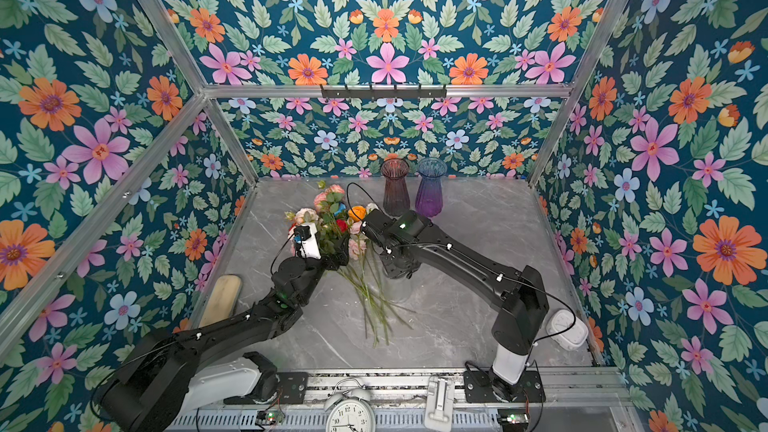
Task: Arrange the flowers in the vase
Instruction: 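Grasp the clear ribbed vase with the right gripper and stand it upright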
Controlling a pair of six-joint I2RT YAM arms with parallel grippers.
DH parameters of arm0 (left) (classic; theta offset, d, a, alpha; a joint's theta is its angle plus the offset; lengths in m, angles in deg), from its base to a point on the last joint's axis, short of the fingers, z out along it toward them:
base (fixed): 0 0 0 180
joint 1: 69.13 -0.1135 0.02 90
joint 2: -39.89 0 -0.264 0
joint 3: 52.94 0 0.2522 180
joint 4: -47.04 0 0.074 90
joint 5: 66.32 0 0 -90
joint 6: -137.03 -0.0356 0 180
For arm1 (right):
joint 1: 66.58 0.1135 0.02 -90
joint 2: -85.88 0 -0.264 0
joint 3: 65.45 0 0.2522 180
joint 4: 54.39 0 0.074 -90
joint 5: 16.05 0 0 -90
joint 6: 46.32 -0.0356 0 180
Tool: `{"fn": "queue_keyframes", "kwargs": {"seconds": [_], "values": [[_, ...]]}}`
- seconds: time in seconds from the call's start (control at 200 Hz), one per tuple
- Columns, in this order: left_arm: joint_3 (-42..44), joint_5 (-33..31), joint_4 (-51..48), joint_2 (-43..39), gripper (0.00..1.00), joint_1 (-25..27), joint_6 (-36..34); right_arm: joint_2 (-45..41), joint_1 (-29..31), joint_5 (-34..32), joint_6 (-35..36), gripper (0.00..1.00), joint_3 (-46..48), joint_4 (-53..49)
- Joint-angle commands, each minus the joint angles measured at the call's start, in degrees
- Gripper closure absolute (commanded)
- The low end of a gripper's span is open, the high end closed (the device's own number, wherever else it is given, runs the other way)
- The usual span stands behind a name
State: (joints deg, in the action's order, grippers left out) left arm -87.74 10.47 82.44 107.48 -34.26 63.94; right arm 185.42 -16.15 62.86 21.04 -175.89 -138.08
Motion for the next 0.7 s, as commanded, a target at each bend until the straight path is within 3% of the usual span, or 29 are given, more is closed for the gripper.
{"fn": "queue_keyframes", "kwargs": {"seconds": [0.0,0.345,0.695], "values": [[-0.58,0.26,0.42,0.17,0.03,-0.07,-0.62,-0.59,-0.52,2.45,-1.42,1.00,0.14,1.55],[-0.65,0.04,0.39,0.00,0.03,-0.07,-0.66,2.26,-7.92,-0.50,3.93,1.00,-4.21,-1.10],[-0.74,-0.06,0.16,0.17,0.03,-0.07,-0.79,6.18,-8.17,0.09,5.43,1.00,-7.55,-2.45]]}}
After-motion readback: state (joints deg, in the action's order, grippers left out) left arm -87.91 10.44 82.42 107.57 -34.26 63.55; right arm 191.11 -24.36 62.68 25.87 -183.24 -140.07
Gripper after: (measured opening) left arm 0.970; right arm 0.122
